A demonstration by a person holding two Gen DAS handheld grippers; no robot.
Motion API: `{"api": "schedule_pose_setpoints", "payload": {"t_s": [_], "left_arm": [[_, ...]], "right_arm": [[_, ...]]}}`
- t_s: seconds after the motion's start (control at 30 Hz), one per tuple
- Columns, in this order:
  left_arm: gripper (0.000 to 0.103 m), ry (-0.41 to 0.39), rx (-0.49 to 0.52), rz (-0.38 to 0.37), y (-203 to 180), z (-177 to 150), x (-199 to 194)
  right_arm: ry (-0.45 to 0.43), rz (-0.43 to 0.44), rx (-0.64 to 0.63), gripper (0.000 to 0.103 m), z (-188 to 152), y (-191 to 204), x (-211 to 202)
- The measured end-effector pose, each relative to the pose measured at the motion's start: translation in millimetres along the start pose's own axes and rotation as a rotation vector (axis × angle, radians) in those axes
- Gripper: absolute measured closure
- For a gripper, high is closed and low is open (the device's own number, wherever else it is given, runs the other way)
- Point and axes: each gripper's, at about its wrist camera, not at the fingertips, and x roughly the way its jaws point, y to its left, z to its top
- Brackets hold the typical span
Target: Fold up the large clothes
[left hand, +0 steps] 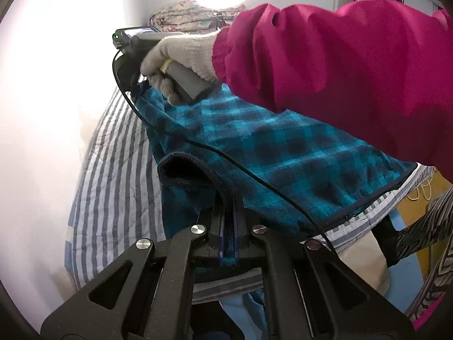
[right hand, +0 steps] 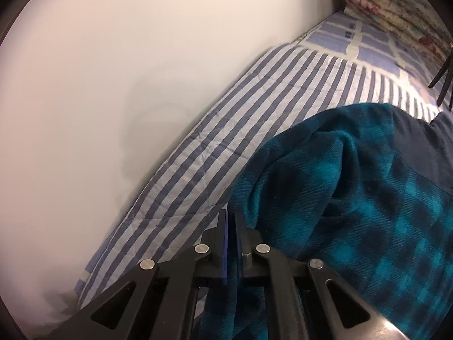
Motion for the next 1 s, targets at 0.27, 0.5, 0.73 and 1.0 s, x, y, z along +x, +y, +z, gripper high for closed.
{"api": "schedule_pose_setpoints", "payload": {"t_s": [0.27,0.5,0.73,1.0], "left_arm": [[0.101,0.012,0.035,0.037,-2,-11,2],[0.101,-0.011,0.169,0.090,-27,-22,-3],[0.101,0.015,0.239,0.090,-40,-38,-5],[0.100,0.042,0.233,0.120,-33,-45,-11]], "right_arm": [[-0.154,0.063,0.160,0.102,-12,-65,-72],[-0.163,0.122,0.361,0.102,-70,-144,-82],[0.018,-0.067,0.307,0.094,-106,-152,-50],[-0.051,-0.025,0.226,0.068,-82,-142,-79]]}}
